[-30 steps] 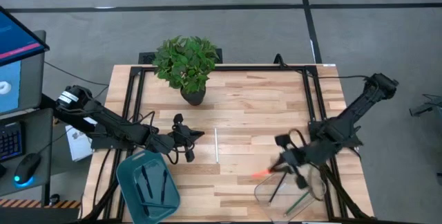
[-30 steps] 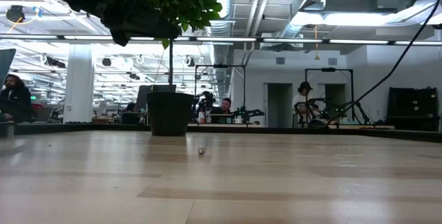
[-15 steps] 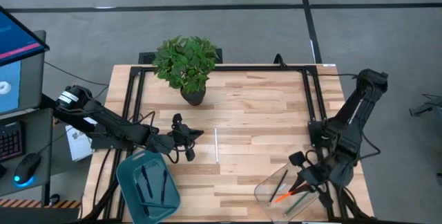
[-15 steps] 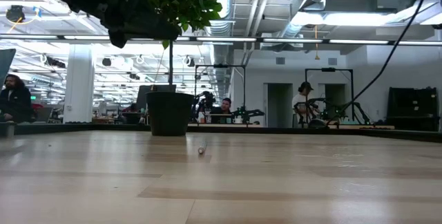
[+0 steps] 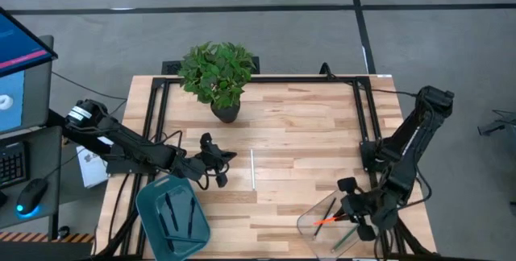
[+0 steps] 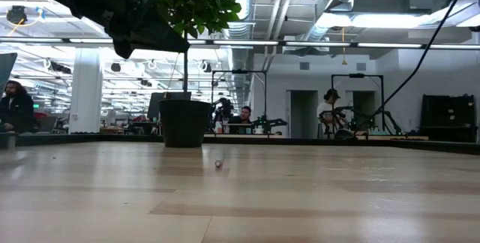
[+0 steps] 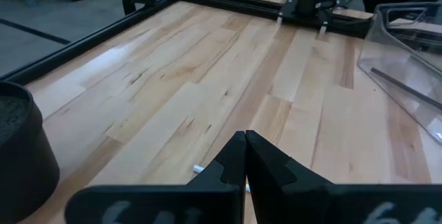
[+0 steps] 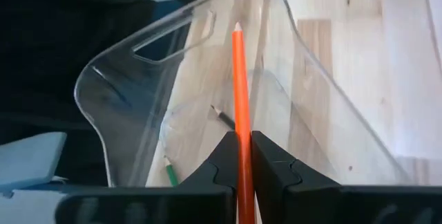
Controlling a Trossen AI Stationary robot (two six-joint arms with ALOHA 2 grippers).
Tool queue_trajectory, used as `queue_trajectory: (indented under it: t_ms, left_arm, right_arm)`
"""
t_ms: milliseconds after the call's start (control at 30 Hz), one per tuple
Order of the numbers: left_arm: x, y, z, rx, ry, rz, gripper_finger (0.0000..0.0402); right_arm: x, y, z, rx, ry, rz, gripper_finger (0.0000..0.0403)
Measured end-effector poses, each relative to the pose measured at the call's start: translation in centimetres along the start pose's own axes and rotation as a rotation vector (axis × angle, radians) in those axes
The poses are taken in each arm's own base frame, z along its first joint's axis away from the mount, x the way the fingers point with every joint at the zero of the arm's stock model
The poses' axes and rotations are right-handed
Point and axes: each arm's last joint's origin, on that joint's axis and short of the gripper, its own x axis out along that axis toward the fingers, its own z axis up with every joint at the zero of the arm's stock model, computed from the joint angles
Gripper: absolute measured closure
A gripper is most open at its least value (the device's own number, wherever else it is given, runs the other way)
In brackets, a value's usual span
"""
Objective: Sort pens & pencils
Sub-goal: Put the orange pencil into the transparent bin, then put the white pencil into the transparent bin
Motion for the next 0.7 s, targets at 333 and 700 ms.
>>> queue_trajectory:
  t_ms: [333,700]
  left_arm:
    - [-0.01,-0.01,-0.01,-0.001,0.001,-0.002,0.0401]
    - [-0.01,0.02,-0.07,0.004,0.005,0.001,0.0401]
  right_arm:
    - [0.08,-0.32,-0.35,0.127,0.028,-0.039,0.0320]
    - [0.26,-0.93,0.32,0.012,-0.057,-0.127,0.0310]
